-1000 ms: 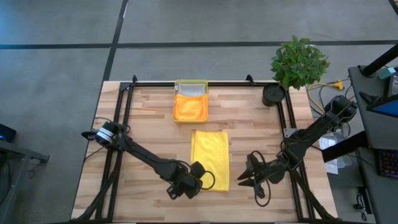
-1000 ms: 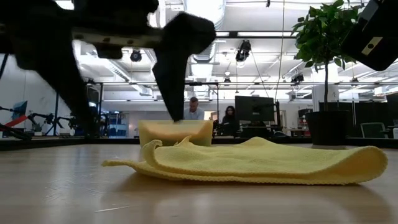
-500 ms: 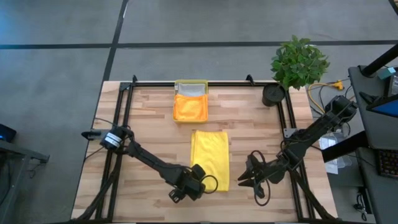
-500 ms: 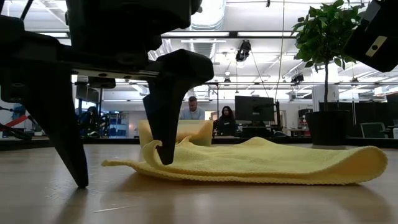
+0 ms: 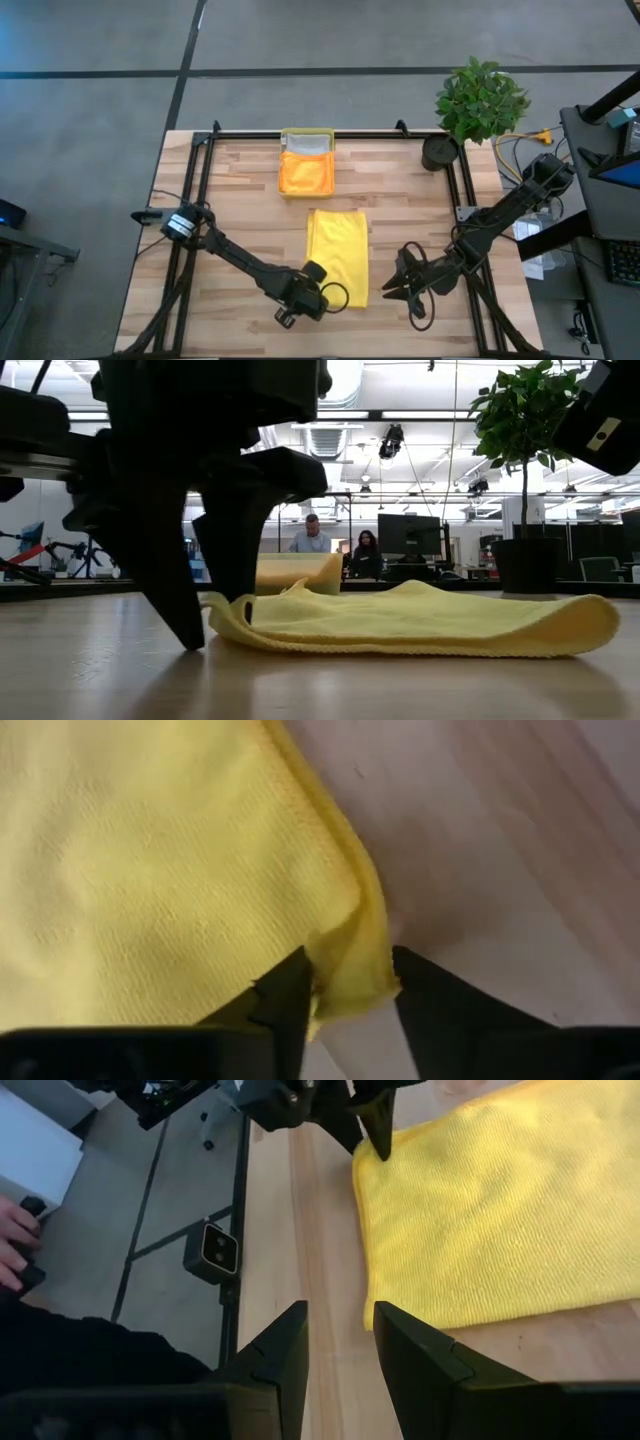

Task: Fold microfiber towels
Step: Fold the yellow microfiber cloth

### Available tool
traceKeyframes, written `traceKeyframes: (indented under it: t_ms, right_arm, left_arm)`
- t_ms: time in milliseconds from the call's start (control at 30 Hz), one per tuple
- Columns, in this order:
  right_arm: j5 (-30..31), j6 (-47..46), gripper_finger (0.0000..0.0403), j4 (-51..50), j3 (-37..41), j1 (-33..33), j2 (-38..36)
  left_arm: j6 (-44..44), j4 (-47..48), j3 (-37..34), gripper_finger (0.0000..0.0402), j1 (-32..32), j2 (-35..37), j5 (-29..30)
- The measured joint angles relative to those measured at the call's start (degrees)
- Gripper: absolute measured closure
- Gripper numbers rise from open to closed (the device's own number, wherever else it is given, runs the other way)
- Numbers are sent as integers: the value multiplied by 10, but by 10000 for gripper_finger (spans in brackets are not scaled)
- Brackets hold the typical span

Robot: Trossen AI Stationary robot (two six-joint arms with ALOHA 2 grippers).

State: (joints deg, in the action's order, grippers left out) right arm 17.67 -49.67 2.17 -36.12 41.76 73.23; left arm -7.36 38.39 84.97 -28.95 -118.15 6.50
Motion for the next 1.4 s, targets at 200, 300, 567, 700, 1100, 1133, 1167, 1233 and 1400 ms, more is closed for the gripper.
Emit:
traceKeyframes:
  t_ms: [200,300,567,700,1100,1133,1167,1233,1400]
  right_arm:
    - [4,1,291,2,0,0,0]
    - [4,2,291,8,0,0,1]
    - [-5,112,285,150,-12,0,89]
    - [-38,212,255,109,-68,-2,158]
    - [-7,502,189,-135,-248,-10,320]
    - [-7,513,189,-137,-256,-13,331]
    - [-7,522,189,-139,-262,-16,341]
    - [-7,532,195,-143,-268,-21,356]
    - [-8,519,236,-179,-274,-36,373]
  left_arm:
    - [11,2,-2,364,-1,0,1]
    - [11,6,-1,395,0,0,2]
    - [10,13,-1,396,-1,1,-2]
    - [10,13,-1,400,-1,1,-5]
    - [10,13,-2,400,-1,1,-20]
    - [10,13,-2,400,-1,1,-20]
    - [10,13,-3,400,-1,1,-20]
    - [10,13,-3,400,-1,2,-20]
    - [10,14,-5,400,-1,2,-21]
